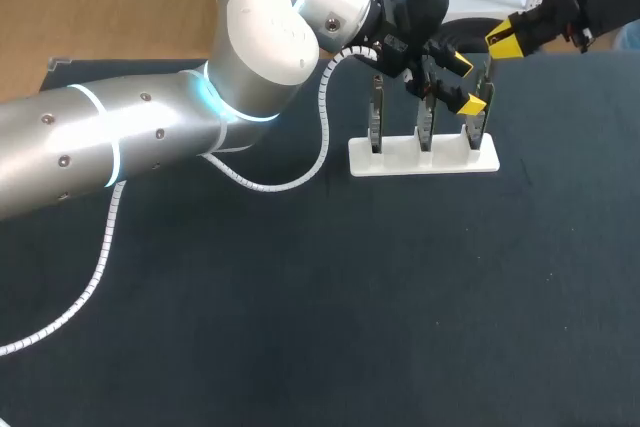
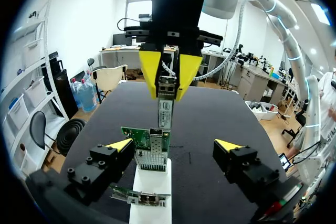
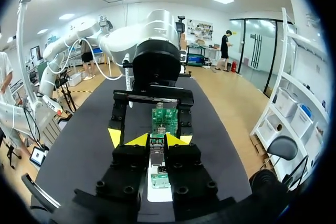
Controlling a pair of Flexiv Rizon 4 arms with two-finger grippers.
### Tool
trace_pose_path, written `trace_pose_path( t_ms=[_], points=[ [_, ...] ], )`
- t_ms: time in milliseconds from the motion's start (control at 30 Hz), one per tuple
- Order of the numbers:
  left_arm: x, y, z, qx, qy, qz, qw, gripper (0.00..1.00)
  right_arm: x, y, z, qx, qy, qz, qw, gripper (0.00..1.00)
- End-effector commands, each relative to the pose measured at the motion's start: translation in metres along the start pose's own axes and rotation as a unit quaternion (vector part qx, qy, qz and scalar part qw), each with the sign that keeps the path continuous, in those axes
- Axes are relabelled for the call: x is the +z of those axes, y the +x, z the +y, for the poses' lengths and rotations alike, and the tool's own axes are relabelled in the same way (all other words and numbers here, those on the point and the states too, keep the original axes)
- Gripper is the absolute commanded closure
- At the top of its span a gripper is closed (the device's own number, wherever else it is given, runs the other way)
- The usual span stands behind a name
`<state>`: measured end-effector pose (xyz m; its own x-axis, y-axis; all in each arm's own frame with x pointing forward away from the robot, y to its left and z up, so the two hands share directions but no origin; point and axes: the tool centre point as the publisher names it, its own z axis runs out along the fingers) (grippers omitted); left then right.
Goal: Pick up the optical module with the left hand, and insert it into the network port with the right hand.
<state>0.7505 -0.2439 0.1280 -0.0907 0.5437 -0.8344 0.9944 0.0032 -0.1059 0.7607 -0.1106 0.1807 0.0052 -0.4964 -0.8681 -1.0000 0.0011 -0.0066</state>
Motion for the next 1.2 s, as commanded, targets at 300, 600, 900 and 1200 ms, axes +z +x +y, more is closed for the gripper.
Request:
trace_pose_path(
  t_ms=[300,600,900,1200],
  points=[
    [0.0005,-0.0008,0.0021,0.0,0.002,0.002,1.0,0.0,-0.0032,0.0048,-0.0057,-0.006,0.0,0.003,1.0,1.0],
    [0.0005,-0.0008,0.0021,0.0,0.002,0.002,1.0,0.0,-0.0011,0.0063,-0.0071,-0.006,-0.005,0.0,1.0,1.0],
    [0.0005,-0.0008,0.0021,0.0,0.002,0.002,1.0,0.0,0.0043,0.0077,-0.0073,-0.006,-0.019,0.0,1.0,1.0],
    [0.0005,-0.0008,0.0021,0.0,0.002,0.002,1.0,0.0,0.0053,0.0082,-0.0084,-0.007,-0.022,0.004,1.0,1.0]
  ],
)
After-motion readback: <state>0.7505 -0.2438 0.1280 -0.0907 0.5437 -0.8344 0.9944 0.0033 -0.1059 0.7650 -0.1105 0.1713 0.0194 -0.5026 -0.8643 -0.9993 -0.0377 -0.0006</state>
